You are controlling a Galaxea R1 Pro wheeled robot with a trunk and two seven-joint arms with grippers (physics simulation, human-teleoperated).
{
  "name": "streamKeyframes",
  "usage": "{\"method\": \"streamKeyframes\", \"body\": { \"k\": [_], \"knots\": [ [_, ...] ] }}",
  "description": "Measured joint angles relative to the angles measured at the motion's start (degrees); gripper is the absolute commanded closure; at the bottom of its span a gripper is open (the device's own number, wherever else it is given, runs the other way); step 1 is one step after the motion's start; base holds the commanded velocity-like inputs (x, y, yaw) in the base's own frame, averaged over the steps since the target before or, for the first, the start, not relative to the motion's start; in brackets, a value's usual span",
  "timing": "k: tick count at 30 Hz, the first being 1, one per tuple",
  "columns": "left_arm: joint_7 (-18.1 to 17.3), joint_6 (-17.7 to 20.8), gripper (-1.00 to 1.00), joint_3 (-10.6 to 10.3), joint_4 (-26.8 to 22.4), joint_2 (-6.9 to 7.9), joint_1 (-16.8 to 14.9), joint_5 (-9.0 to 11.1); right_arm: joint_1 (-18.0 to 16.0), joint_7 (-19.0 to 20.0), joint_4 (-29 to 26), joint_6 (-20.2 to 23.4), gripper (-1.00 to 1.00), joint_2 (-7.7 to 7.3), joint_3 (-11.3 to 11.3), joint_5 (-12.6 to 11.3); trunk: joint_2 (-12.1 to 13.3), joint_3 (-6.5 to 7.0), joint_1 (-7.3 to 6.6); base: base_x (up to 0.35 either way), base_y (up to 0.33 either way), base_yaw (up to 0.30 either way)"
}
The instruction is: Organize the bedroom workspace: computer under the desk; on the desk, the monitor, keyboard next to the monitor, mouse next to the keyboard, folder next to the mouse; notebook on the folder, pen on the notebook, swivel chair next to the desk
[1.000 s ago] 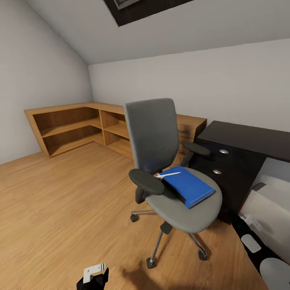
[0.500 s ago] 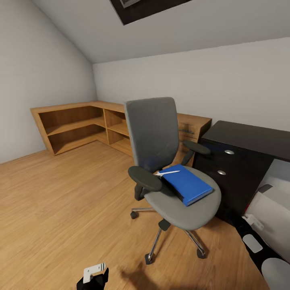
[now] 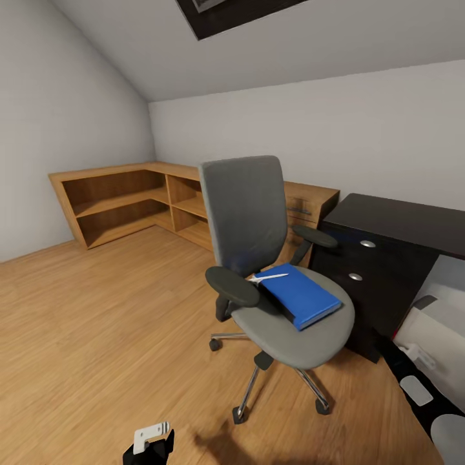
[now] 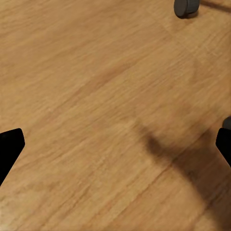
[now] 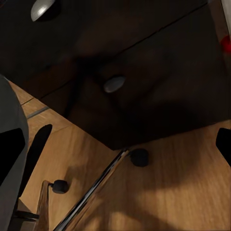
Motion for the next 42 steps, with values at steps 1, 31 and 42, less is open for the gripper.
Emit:
{"method": "streamKeyframes", "body": {
  "k": [1,31,42],
  "knots": [
    [0.0,0.0,-1.00,0.0,0.0,0.00,0.0,0.0,0.0,0.0,-0.1,0.3,-1.00,0.05,0.0,-0.2,0.0,0.00,0.00,0.000,0.000,0.006],
    [0.0,0.0,-1.00,0.0,0.0,0.01,0.0,0.0,0.0,-0.1,-0.5,0.9,-1.00,0.65,-1.0,-0.7,0.0,-0.85,0.00,0.000,0.000,0.218],
    [0.0,0.0,-1.00,0.0,0.0,0.01,0.0,0.0,0.0,-0.1,-0.6,0.9,-1.00,0.38,-1.3,-0.8,0.0,-1.42,-0.01,0.000,0.000,0.239]
  ]
}}
